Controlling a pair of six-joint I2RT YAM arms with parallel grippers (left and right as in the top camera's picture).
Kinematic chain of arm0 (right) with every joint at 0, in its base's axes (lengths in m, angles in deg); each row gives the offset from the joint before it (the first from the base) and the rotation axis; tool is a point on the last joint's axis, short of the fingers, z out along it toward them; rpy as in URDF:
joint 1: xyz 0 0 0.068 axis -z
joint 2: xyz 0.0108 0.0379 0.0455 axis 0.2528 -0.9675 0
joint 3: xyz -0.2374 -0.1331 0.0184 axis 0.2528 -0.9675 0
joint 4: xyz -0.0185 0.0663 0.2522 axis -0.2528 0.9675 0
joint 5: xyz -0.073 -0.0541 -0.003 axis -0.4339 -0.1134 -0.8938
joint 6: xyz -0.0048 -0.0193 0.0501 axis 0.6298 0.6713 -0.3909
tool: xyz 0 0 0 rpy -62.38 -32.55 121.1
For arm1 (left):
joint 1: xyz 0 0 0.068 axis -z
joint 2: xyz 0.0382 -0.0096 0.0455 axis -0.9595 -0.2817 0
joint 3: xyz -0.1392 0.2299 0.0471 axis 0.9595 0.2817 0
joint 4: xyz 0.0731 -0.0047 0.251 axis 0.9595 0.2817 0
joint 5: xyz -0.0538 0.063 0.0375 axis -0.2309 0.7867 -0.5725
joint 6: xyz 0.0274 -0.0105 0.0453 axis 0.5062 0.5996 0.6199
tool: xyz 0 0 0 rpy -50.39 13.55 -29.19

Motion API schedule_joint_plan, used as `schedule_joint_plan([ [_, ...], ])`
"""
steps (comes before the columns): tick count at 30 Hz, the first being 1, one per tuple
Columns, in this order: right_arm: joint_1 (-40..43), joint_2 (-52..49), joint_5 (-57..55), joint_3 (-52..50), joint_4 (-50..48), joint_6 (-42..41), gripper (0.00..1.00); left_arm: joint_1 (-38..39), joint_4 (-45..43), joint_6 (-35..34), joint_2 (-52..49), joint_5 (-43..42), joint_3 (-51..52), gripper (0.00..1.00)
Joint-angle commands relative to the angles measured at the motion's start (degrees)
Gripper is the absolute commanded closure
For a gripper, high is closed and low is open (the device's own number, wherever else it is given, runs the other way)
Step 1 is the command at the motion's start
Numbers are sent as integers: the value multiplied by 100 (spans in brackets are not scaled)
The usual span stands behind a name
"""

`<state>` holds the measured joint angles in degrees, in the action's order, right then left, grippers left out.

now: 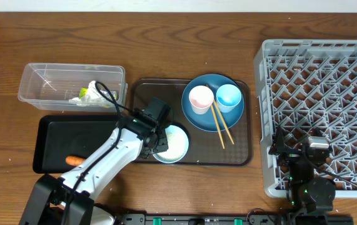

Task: Sort waste into correct bins and load items into the dishwasher rack
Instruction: 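Close the left gripper on the bowl rim and lift it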

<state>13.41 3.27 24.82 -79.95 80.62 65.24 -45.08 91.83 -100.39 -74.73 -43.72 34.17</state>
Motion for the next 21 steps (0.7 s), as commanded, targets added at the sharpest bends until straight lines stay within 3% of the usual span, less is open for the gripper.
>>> schedule_joint_plan([
  [1,9,4,7,-24,4,-35,1,-17,-52,-13,-50,68,42,61],
  [4,9,4,7,-24,4,-35,1,-17,-68,-61,-50,66,42,67],
  [21,9,4,7,-24,4,-35,1,20,-72,-76,-61,48,48,73],
])
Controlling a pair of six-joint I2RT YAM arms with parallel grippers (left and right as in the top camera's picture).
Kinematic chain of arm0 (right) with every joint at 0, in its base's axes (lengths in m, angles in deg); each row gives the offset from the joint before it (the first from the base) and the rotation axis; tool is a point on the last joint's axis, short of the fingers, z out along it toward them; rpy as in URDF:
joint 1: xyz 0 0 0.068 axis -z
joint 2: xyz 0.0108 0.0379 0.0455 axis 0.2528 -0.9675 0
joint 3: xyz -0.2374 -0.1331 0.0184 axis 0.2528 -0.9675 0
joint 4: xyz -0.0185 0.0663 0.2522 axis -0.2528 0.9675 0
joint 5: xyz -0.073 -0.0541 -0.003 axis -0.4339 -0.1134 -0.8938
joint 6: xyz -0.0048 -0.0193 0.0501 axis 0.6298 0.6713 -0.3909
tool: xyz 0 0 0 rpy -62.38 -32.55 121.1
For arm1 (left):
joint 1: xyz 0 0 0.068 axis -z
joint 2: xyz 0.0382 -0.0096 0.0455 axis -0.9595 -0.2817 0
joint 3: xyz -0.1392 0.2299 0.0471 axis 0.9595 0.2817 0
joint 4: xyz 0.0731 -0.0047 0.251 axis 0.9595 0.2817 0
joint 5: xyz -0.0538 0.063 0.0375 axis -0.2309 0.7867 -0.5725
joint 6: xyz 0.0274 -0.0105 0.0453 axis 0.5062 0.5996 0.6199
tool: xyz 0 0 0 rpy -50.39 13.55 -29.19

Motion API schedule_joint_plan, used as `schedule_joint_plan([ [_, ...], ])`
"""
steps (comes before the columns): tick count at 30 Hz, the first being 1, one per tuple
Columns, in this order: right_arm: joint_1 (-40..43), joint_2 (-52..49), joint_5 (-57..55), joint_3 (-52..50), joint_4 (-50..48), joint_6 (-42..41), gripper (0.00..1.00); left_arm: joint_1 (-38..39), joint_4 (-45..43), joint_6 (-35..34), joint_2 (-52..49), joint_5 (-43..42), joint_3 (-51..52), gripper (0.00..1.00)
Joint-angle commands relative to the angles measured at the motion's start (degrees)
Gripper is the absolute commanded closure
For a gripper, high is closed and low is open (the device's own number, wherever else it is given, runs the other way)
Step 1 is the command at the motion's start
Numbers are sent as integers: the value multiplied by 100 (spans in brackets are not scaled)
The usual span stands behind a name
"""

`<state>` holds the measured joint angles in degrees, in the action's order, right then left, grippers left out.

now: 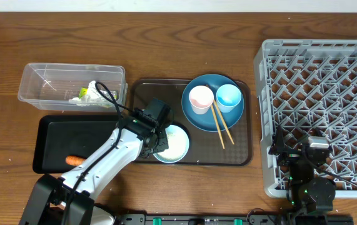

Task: Sort waste into correct bins and load items into the dishwasher rack
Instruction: 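Close the left gripper on the bowl rim and lift it, then carry the bowl left over the black tray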

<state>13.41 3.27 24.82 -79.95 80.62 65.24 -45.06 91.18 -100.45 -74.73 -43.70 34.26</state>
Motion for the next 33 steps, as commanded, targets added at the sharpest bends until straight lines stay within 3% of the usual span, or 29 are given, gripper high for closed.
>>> schedule_joint_plan([
  [1,9,4,7,-24,4,-35,1,42,-7,-70,-61,46,39,73],
  [16,9,4,7,-24,4,-35,1,175,-136,-68,-61,70,39,82],
  [21,9,4,7,-24,4,-35,1,175,-138,-68,-61,70,39,91],
  [33,9,4,7,-24,4,-35,1,173,-243,-70,-59,70,37,94],
])
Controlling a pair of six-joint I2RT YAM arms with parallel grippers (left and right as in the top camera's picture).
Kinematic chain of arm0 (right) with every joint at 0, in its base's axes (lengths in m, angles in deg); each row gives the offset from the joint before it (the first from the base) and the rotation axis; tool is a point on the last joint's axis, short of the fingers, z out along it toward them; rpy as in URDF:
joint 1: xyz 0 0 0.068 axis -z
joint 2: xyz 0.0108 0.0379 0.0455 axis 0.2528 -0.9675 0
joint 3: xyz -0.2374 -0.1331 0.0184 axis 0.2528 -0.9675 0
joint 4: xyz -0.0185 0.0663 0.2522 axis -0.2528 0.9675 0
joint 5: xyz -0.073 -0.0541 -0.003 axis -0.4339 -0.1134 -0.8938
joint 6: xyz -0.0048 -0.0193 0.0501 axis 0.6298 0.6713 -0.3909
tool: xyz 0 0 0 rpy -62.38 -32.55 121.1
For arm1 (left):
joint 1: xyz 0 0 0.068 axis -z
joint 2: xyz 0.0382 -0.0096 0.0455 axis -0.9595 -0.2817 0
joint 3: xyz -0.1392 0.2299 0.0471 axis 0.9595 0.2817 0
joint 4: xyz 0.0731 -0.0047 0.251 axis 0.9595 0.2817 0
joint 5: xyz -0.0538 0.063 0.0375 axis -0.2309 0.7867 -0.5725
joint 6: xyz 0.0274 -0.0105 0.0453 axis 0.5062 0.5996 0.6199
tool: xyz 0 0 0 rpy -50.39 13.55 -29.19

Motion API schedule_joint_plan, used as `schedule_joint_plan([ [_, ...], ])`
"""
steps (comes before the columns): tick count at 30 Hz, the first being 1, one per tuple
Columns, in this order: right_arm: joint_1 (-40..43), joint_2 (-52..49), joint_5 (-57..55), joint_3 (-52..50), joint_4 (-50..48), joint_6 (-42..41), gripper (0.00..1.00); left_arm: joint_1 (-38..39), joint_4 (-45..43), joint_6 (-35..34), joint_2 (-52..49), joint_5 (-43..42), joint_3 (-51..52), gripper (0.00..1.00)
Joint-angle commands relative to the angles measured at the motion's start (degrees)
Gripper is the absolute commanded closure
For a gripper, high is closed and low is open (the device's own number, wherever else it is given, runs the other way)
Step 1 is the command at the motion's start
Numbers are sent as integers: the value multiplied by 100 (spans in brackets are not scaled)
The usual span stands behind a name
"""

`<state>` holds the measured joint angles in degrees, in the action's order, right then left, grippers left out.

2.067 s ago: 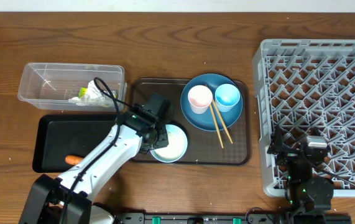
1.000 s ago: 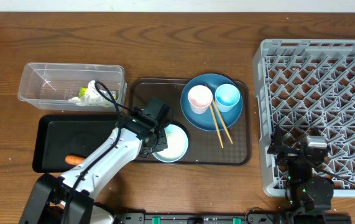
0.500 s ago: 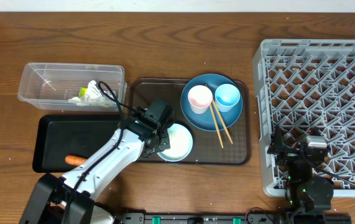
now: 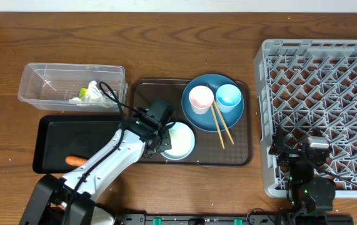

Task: Sort waste into correct bins and load items into the dishwasher rack
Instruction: 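Carry the bowl left over the black tray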

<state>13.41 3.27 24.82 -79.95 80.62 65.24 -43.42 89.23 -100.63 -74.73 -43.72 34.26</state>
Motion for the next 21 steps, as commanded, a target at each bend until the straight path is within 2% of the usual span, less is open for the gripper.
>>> schedule_joint_plan([
  [1,9,4,7,-24,4,-35,1,7,-57,-52,-48,72,31,94],
  [11,9,4,7,-24,4,-35,1,-107,-46,-68,485,94,-7,94],
  [21,9,4,7,-24,4,-35,1,-203,391,-96,1432,487,-7,94],
])
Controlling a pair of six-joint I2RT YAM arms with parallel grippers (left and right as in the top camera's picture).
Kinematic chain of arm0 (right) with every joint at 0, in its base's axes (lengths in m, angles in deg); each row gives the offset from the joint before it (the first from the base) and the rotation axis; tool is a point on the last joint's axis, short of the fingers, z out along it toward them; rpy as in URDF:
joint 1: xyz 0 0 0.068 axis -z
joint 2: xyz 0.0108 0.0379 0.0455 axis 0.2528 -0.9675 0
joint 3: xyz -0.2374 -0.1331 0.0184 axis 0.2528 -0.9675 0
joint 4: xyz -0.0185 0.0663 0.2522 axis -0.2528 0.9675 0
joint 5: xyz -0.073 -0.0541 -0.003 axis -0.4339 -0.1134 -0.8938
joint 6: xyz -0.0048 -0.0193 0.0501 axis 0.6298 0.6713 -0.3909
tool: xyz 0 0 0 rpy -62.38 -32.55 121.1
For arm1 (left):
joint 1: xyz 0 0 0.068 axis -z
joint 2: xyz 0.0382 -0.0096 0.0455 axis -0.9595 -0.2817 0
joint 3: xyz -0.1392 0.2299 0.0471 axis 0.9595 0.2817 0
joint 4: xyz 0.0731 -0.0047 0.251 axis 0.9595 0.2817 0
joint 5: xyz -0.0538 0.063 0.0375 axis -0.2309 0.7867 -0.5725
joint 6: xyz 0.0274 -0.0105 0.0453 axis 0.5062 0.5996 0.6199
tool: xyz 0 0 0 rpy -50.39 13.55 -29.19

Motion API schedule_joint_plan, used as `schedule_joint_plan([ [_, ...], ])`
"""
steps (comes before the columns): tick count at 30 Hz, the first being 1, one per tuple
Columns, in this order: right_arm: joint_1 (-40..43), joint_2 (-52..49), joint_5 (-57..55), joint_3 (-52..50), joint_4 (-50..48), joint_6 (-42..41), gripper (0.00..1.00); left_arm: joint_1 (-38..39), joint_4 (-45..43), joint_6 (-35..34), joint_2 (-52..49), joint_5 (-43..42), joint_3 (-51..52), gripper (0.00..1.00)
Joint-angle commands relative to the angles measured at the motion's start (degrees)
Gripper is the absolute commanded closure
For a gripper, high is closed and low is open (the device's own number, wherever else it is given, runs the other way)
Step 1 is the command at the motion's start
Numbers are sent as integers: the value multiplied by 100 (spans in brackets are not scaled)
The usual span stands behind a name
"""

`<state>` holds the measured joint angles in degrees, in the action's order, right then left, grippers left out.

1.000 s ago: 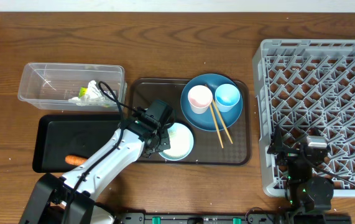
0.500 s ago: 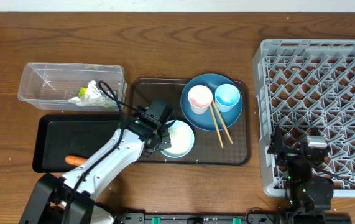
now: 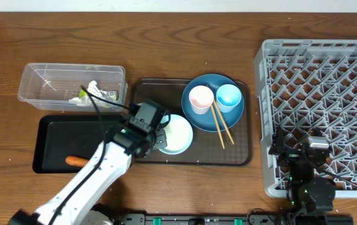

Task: Sort waste into correct bins and load items into the dishwasher rack
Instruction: 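Carry the bowl left over the black tray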

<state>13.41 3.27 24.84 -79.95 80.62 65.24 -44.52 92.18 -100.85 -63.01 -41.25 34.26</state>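
My left gripper (image 3: pixel 160 139) is shut on the left rim of a small pale bowl (image 3: pixel 177 133) over the dark brown tray (image 3: pixel 142 94). To its right on the tray, a blue plate (image 3: pixel 198 119) carries a pink cup (image 3: pixel 201 99), a blue cup (image 3: pixel 229 97) and a pair of chopsticks (image 3: pixel 219 125). The grey dishwasher rack (image 3: pixel 322 94) fills the right side. My right gripper (image 3: pixel 300 152) rests at the rack's near left corner; its jaws cannot be read from above.
A clear plastic bin (image 3: pixel 47 81) at the far left holds crumpled waste (image 3: pixel 90 94). In front of it lies a black tray (image 3: pixel 56 134) with an orange piece of food (image 3: pixel 75 160) near its front edge. Bare wooden table lies beyond the trays.
The left gripper and the bowl have shifted a little left and toward the far side of the tray. The left arm's forearm now reaches in from lower down. The right arm has not moved.
The left gripper first sat at the bowl's left rim near the tray's front edge and stayed there. Then bowl and gripper stood a little further right. Now both are slightly further back and left, beside the blue plate.
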Motion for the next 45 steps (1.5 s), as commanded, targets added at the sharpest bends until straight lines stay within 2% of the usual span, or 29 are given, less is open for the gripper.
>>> schedule_joint_plan([
  [1,9,4,4,-24,4,-35,1,-142,181,-74,343,247,-7,94],
  [8,9,4,4,-24,4,-35,1,-678,918,-94,850,258,-7,94],
  [18,9,4,4,-24,4,-35,1,-1834,1585,42,1360,389,-7,94],
  [28,9,4,4,-24,4,-35,1,-2796,1958,363,1362,1373,-7,94],
  [45,9,4,4,-24,4,-35,1,-3482,2000,361,1329,3676,-4,94],
])
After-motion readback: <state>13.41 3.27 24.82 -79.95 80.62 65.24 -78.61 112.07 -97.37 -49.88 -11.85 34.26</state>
